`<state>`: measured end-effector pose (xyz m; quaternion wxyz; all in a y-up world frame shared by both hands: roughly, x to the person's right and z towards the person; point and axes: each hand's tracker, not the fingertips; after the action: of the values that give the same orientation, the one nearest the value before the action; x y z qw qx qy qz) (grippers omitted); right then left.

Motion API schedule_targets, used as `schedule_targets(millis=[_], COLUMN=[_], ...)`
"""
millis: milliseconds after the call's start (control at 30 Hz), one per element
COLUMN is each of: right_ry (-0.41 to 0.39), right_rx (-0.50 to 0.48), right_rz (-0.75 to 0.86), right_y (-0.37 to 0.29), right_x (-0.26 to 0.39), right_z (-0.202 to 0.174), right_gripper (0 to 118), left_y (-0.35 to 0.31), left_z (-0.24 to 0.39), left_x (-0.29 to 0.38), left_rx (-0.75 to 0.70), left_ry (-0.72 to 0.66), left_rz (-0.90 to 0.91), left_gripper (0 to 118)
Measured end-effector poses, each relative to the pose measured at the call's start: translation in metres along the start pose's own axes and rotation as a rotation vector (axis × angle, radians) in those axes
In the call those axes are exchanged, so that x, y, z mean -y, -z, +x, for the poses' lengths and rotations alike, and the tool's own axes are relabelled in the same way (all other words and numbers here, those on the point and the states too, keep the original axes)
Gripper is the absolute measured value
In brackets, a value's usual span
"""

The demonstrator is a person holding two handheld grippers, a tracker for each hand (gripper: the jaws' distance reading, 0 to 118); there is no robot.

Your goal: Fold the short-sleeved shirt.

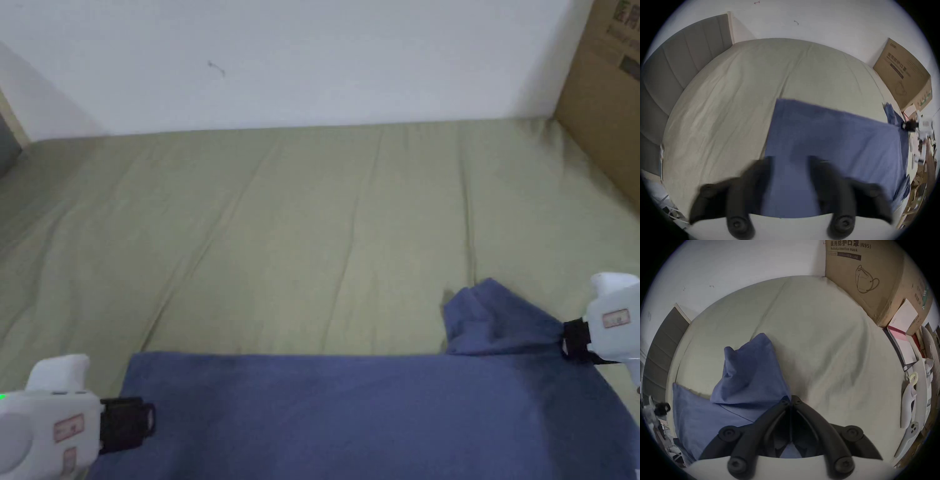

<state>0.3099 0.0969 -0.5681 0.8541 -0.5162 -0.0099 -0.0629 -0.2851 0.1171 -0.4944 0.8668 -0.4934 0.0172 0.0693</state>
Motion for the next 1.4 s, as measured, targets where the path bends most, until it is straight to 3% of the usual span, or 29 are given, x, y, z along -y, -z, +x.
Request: schedule_targets(millis=[33, 267, 367, 467, 500, 633, 733, 933, 1100, 1267, 1400], right_ry=[-0.009, -0.006, -0.014, -0.015, -0.01, 0.003, 0.031, 0.035, 0.029, 0.002, 0.066], right_rx=[0.003, -0.003, 0.001, -0.001, -0.007, -0.012, -0.049, -0.069, -0.082, -0.064, -0.068], right_rz=[-0.005, -0.016, -0.023, -0.027, -0.025, -0.012, 0.009, 0.082, 0.104, 0.049, -0.04], right_y=[0.001, 0.003, 0.006, 0.006, 0.004, -0.015, -0.043, -0.123, -0.185, -0.204, -0.191], right_x=[0.0, 0.0, 0.0, 0.003, 0.004, 0.007, 0.01, 0.045, 0.119, 0.211, 0.273], right_z=[-0.001, 0.002, 0.001, 0.0, 0.001, 0.002, 0.007, 0.016, 0.027, 0.032, 0.042], right_gripper=[0, 0, 0, 0, 0, 0, 0, 0, 0, 0, 0], left_y=[0.01, 0.089, 0.103, 0.093, 0.088, 0.072, 0.041, -0.05, -0.127, -0.159, -0.154], left_z=[-0.002, -0.011, -0.004, 0.011, 0.013, 0.01, 0.015, 0.002, -0.014, -0.035, -0.05], left_x=[-0.014, -0.079, -0.079, -0.072, -0.072, -0.068, -0.062, -0.034, 0.027, 0.109, 0.173], left_rx=[-0.009, -0.085, -0.061, -0.119, -0.124, -0.014, -0.055, 0.019, 0.053, 0.075, 0.065], left_ry=[-0.013, -0.069, -0.097, 0.023, 0.06, -0.037, 0.04, 0.053, 0.077, 0.085, 0.058], left_rz=[0.001, -0.068, -0.096, -0.059, -0.062, -0.117, -0.057, 0.04, 0.103, 0.06, -0.035], left_gripper=[96, 90, 66, 11, 3, 2, 2, 2, 2, 2, 2])
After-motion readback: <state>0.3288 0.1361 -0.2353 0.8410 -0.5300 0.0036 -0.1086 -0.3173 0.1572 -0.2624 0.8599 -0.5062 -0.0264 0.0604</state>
